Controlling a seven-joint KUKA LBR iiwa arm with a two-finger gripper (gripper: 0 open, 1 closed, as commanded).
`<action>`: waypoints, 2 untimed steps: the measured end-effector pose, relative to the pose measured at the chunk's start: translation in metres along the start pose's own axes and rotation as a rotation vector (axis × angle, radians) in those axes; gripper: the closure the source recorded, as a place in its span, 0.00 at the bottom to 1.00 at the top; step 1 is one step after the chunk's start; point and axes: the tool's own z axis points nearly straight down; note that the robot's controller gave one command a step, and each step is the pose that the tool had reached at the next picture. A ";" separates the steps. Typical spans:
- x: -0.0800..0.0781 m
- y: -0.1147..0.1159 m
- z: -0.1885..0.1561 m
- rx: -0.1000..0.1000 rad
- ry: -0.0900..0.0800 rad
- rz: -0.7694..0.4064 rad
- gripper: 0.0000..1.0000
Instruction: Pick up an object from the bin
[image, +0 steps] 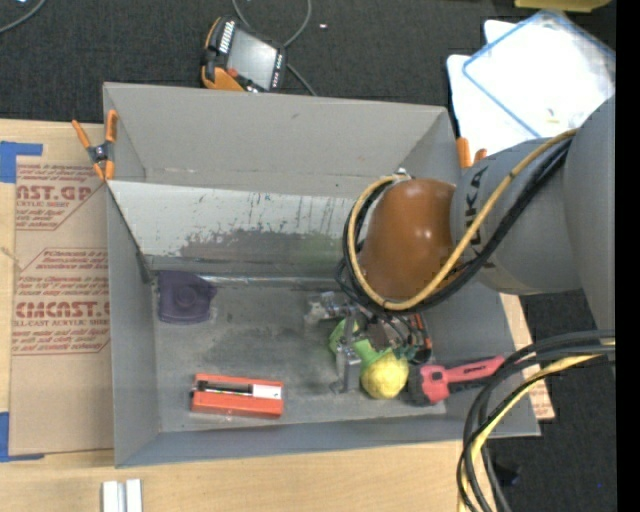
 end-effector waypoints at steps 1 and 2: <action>0.035 -0.097 -0.025 0.000 0.005 0.192 0.00; 0.056 -0.136 0.015 -0.008 -0.005 0.119 1.00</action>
Offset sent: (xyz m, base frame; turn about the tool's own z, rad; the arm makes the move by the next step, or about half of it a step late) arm -0.0292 -0.1486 -0.0199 0.1186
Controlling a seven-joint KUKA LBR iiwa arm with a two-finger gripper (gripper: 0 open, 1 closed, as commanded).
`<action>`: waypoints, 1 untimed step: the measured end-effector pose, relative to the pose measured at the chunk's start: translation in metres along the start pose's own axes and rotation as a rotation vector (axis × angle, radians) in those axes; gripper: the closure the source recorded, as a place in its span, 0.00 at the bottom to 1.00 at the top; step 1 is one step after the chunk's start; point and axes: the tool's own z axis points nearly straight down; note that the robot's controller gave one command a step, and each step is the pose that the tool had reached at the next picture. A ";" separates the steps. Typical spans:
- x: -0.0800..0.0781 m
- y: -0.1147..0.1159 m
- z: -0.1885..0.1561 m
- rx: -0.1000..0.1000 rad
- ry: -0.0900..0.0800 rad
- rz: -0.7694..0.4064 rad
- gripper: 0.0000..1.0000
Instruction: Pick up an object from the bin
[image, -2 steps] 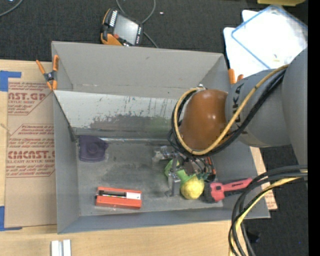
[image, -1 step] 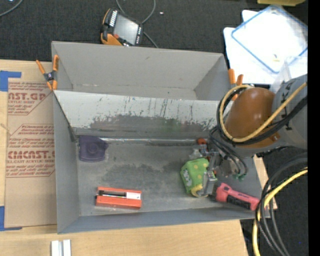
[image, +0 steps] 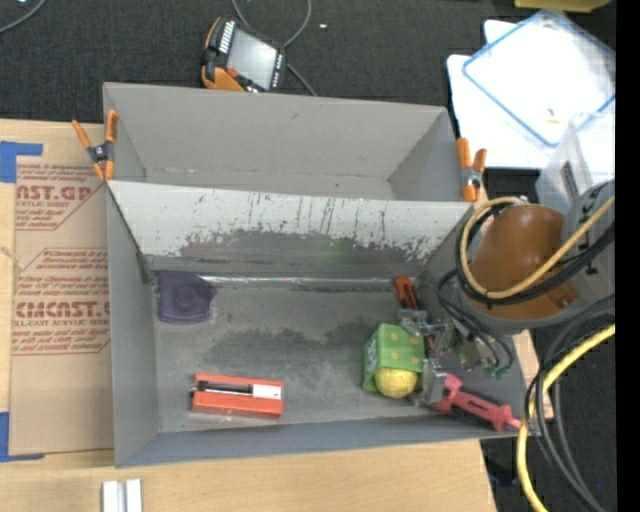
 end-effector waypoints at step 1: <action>0.000 0.000 0.000 0.000 0.000 0.000 1.00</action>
Offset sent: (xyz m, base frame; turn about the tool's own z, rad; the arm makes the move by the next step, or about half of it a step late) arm -0.0132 0.0094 -0.0115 0.0234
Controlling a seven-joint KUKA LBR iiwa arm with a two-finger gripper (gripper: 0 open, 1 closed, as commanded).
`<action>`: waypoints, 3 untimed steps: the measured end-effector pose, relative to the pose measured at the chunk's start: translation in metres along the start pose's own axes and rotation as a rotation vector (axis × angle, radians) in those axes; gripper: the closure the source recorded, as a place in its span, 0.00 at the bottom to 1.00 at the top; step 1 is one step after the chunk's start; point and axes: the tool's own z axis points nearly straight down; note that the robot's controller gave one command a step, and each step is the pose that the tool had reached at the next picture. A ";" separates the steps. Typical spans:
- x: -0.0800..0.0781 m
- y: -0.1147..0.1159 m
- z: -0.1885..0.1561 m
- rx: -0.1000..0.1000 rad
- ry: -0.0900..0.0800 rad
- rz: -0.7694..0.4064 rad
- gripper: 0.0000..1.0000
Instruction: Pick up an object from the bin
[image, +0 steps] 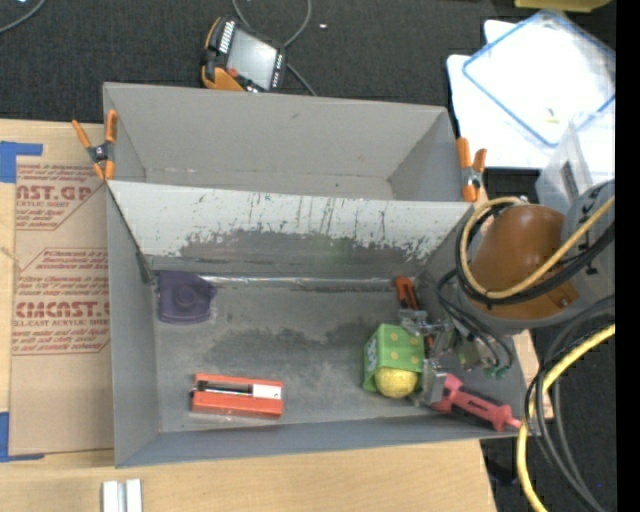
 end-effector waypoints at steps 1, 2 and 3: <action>0.005 0.007 0.003 0.008 -0.023 0.026 1.00; -0.001 0.012 0.006 0.007 -0.020 0.025 0.00; -0.001 0.013 0.007 0.007 -0.019 0.024 0.00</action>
Offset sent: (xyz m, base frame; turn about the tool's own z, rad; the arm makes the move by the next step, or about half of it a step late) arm -0.0045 0.0139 -0.0115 0.0233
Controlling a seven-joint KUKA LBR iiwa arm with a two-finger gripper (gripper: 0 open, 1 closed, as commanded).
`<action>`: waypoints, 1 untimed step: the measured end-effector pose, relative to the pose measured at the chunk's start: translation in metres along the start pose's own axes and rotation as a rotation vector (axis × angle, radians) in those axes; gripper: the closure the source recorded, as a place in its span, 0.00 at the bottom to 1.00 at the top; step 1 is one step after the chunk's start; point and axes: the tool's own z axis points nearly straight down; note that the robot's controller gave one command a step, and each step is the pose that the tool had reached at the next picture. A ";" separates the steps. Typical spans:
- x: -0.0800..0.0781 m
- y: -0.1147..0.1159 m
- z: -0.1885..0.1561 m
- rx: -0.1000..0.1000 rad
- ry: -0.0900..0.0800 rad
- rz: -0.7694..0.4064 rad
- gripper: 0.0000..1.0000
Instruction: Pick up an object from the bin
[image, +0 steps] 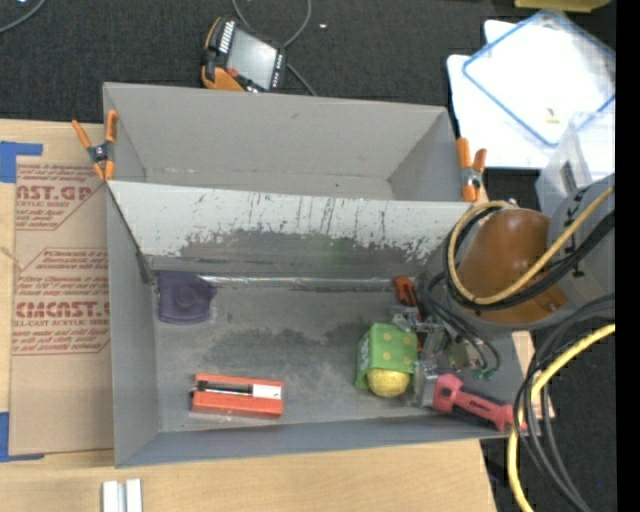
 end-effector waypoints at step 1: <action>-0.009 0.014 0.001 0.002 -0.009 0.003 0.00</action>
Offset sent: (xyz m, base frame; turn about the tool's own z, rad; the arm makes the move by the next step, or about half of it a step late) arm -0.0041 0.0172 -0.0051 0.0008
